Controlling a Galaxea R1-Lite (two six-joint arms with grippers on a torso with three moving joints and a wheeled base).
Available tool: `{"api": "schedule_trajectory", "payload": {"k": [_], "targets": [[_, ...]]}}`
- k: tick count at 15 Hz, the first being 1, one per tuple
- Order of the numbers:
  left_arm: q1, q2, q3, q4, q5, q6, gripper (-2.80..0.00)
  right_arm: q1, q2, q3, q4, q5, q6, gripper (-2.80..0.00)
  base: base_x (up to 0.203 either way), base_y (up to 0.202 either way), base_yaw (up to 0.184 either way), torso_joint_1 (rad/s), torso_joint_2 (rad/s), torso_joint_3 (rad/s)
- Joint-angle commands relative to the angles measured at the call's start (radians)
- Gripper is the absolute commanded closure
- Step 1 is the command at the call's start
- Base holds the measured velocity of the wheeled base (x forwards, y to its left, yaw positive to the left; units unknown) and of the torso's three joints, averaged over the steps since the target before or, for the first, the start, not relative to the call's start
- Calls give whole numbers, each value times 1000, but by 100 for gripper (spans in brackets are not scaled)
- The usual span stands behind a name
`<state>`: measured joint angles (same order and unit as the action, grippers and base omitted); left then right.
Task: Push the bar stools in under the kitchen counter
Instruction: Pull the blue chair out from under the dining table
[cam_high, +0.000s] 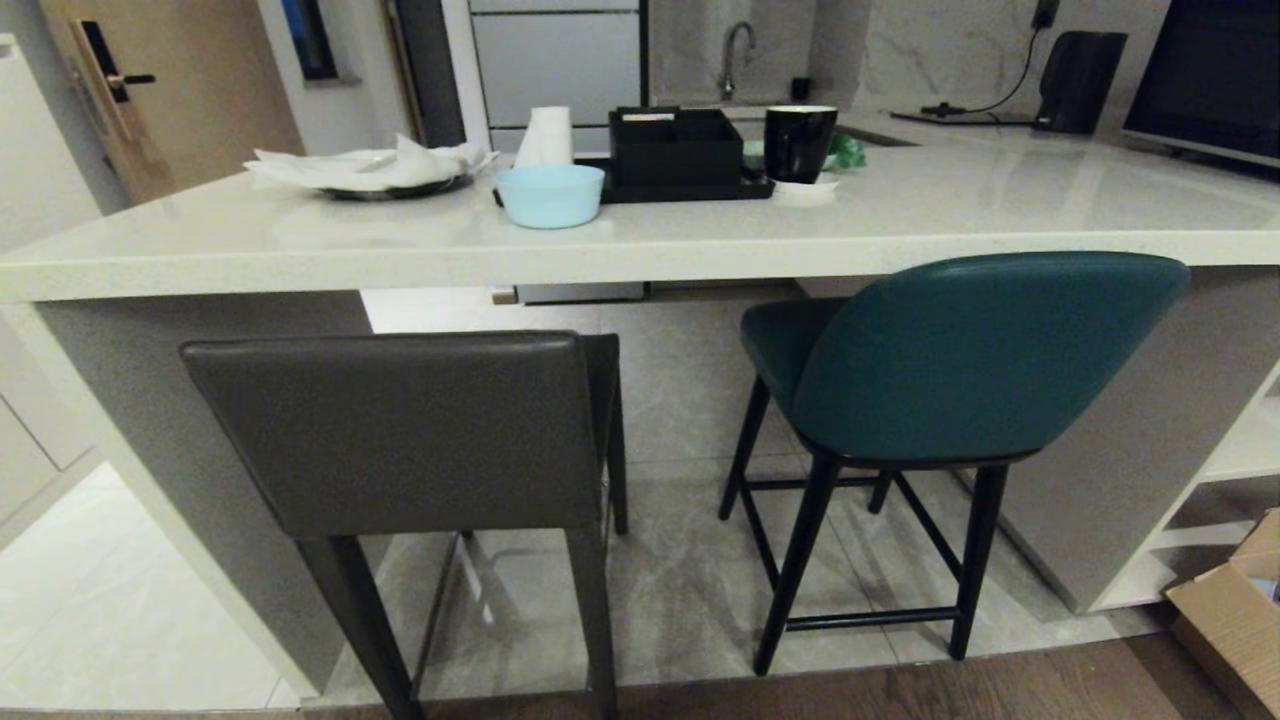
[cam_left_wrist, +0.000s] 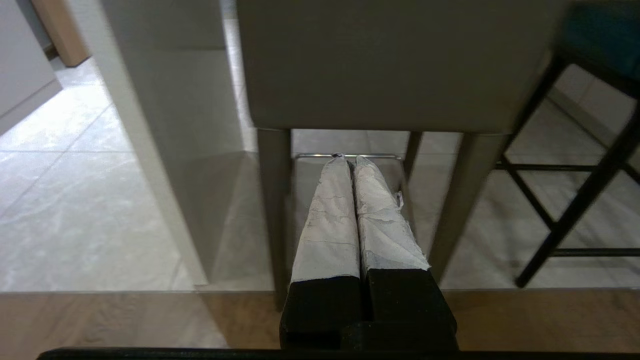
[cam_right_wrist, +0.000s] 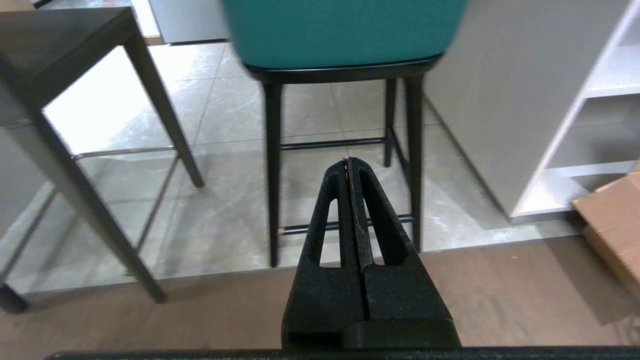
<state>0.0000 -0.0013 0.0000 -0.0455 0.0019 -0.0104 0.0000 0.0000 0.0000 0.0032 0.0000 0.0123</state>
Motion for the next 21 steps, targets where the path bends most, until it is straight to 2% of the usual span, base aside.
{"api": "schedule_trajectory", "payload": {"k": [1, 21], "targets": [[0, 0, 18, 0, 1, 0, 0, 0, 2, 0, 0, 0, 0, 0, 0, -201, 3, -2, 2, 2], [-2, 0, 18, 0, 1, 0, 0, 0, 2, 0, 0, 0, 3, 0, 0, -195, 2, 2, 2, 2]]}}
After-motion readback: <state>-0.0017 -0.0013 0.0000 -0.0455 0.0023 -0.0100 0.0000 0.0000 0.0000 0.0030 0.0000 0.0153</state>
